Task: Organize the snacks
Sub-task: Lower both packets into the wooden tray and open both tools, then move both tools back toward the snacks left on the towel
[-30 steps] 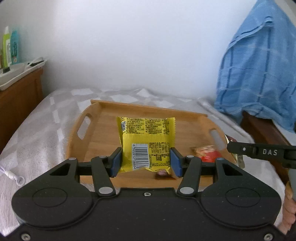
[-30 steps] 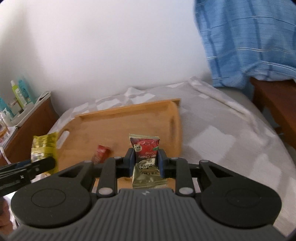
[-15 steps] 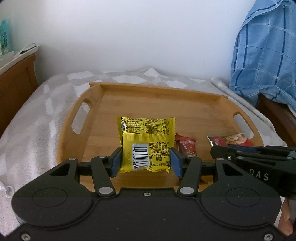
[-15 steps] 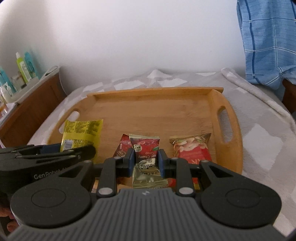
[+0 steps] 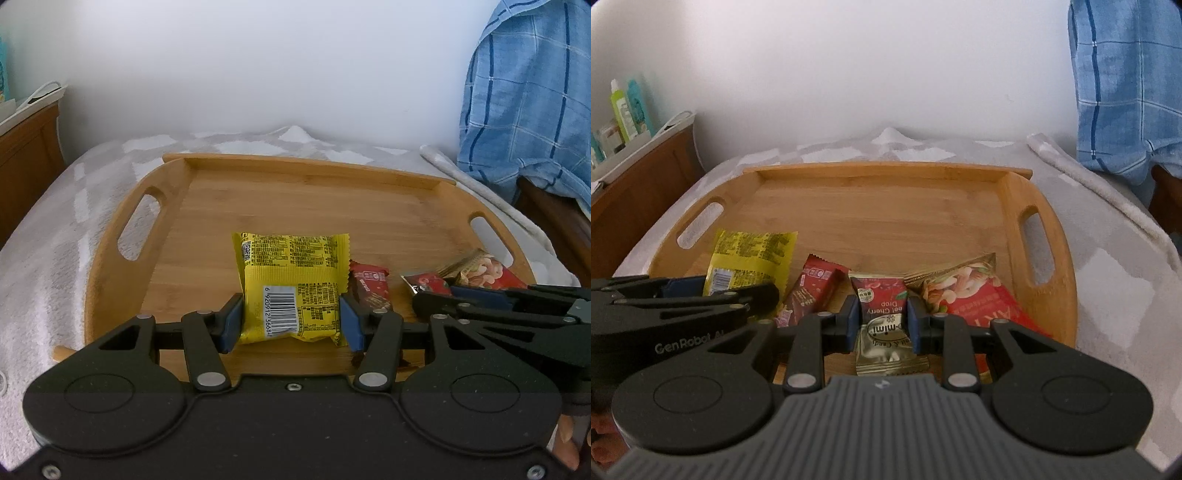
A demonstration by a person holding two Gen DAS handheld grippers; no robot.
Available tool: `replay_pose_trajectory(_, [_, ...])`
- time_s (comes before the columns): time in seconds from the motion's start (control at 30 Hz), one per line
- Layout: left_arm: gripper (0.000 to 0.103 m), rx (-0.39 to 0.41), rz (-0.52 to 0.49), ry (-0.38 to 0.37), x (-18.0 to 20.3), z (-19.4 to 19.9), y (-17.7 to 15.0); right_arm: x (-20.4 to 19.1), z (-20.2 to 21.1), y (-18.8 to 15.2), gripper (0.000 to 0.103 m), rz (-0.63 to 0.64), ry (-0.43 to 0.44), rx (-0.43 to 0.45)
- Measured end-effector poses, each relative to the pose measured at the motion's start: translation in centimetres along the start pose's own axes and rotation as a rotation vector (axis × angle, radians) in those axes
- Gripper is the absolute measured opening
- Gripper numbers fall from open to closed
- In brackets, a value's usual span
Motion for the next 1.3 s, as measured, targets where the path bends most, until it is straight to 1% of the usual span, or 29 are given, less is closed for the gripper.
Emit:
replay_pose_trajectory(0.07, [0.053,-0.009,0.006,0.000,0.1,0.1,0.1,0.0,0.0,0.0,0.035,0.002,0.000,0.001])
replay_pose_trajectory(0.1, [0.053,-0.015,0.010,-0.001,0.1,0.2,0.1,0.0,0.0,0.0,0.045,0.004,0.001,0.003])
replay_pose_trajectory(0.13, [0.053,-0.016,0.014,0.004,0.1,0.4,0.2,-0.1,0.1,0.1,0.048,0.006,0.002,0.005])
replay_pose_trajectory(0.23, [0.062,-0.016,0.025,0.013,0.0,0.9,0.4,-0.1,0.7,0.3,0.049,0.014,0.001,0.019])
replay_pose_trajectory(0.27, [0.067,-0.015,0.030,0.009,-0.2,1.2,0.4,-0.1,1.1,0.3,0.055,0.016,0.003,0.027])
replay_pose_trajectory(0.3, [0.072,-0.013,0.037,0.000,-0.3,1.5,0.4,0.0,1.5,0.4,0.055,0.016,0.006,0.034])
replay_pose_trajectory(0.37, [0.078,-0.005,0.043,-0.011,-0.4,2.3,0.4,0.1,2.6,0.4,0.057,0.017,0.011,0.052])
replay_pose_trajectory(0.4, [0.082,0.002,0.040,-0.012,-0.5,2.8,0.3,0.2,3.1,0.4,0.063,0.018,0.011,0.059])
replay_pose_trajectory(0.47, [0.086,0.018,0.022,-0.010,-0.3,3.9,0.1,0.4,4.4,0.3,0.069,0.027,0.014,0.080])
replay_pose_trajectory(0.5, [0.087,0.028,0.010,-0.010,-0.2,4.5,-0.1,0.4,4.9,0.1,0.072,0.031,0.014,0.088])
replay_pose_trajectory(0.6, [0.090,0.051,-0.025,-0.011,0.3,6.5,-0.9,0.6,6.8,-0.5,0.079,0.041,0.013,0.109])
replay_pose_trajectory(0.7, [0.092,0.076,-0.039,-0.007,0.7,8.3,-2.0,0.8,8.7,-1.4,0.085,0.040,0.016,0.130])
replay_pose_trajectory(0.93, [0.095,0.137,-0.064,0.005,1.0,12.7,-5.9,1.3,12.3,-4.5,0.096,0.013,0.017,0.169])
replay_pose_trajectory(1.0, [0.096,0.146,-0.061,0.008,0.9,13.8,-7.2,1.4,13.2,-5.8,0.103,-0.004,0.018,0.180])
replay_pose_trajectory(1.2, [0.097,0.143,-0.026,0.022,-0.1,15.7,-10.8,1.1,15.0,-9.4,0.103,-0.004,-0.028,0.191])
replay_pose_trajectory(1.3, [0.097,0.148,-0.019,0.035,-0.5,16.1,-12.5,0.7,15.5,-11.1,0.103,0.021,-0.086,0.193])
Point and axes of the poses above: each gripper's, at about its wrist camera, not at the fingertips, and z roughly against the way its jaws point, x to its right, y to its top, the point moved 3 cm from there along -z, roughly the way its jaws point, and after that the axes turned 10 degrees about z, right-handed, at the moved point
